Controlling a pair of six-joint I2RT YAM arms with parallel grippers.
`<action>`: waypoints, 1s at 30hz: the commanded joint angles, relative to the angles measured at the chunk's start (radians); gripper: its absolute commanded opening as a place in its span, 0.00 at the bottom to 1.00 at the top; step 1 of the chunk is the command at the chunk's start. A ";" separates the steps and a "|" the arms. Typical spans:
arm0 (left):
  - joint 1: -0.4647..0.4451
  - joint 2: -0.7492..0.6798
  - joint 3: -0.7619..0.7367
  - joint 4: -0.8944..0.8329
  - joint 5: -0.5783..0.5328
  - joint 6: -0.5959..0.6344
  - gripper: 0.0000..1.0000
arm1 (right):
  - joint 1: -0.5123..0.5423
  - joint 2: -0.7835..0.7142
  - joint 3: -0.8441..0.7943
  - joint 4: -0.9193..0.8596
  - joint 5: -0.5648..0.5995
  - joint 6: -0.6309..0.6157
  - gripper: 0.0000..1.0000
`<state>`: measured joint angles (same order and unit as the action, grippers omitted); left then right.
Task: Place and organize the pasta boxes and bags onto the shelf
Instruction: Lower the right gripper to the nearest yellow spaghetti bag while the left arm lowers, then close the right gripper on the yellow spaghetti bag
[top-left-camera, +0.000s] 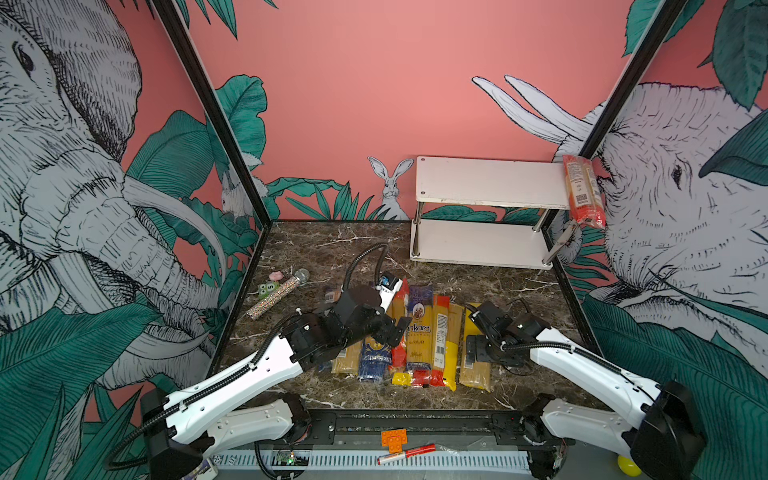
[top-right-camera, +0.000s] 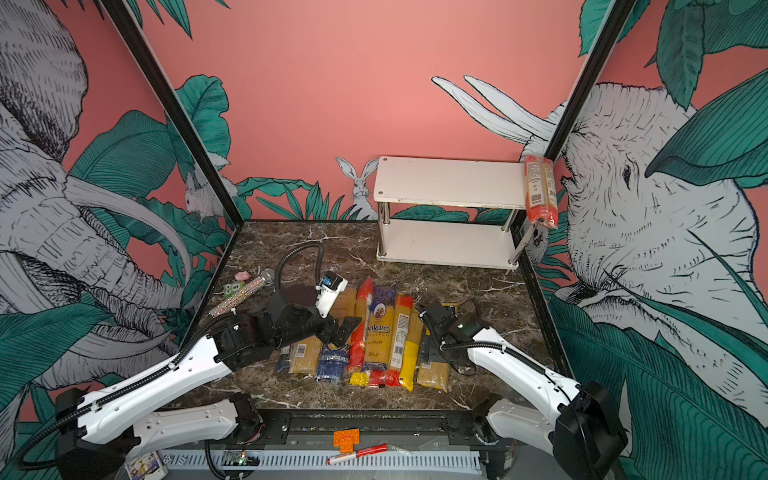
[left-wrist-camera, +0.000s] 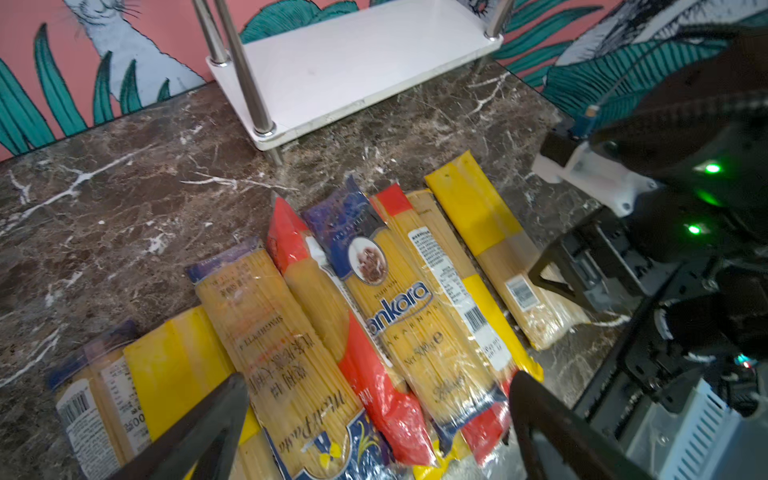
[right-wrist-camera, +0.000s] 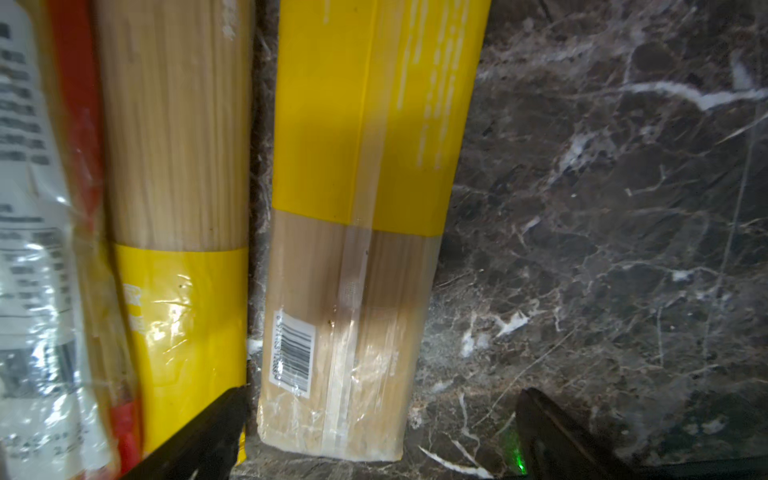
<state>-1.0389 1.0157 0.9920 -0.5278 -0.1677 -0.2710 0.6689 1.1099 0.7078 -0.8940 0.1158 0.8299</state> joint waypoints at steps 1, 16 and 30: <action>-0.081 -0.004 0.008 -0.093 -0.087 -0.075 0.98 | 0.010 -0.053 -0.056 0.067 0.022 0.066 0.99; -0.295 -0.004 0.033 -0.166 -0.314 -0.199 0.97 | 0.079 -0.034 -0.206 0.308 -0.009 0.111 0.99; -0.300 -0.091 -0.005 -0.235 -0.368 -0.253 0.97 | 0.169 0.149 -0.267 0.335 0.027 0.197 0.78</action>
<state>-1.3346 0.9653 0.9985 -0.7166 -0.4950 -0.4824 0.8318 1.2053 0.5056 -0.5751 0.1719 0.9859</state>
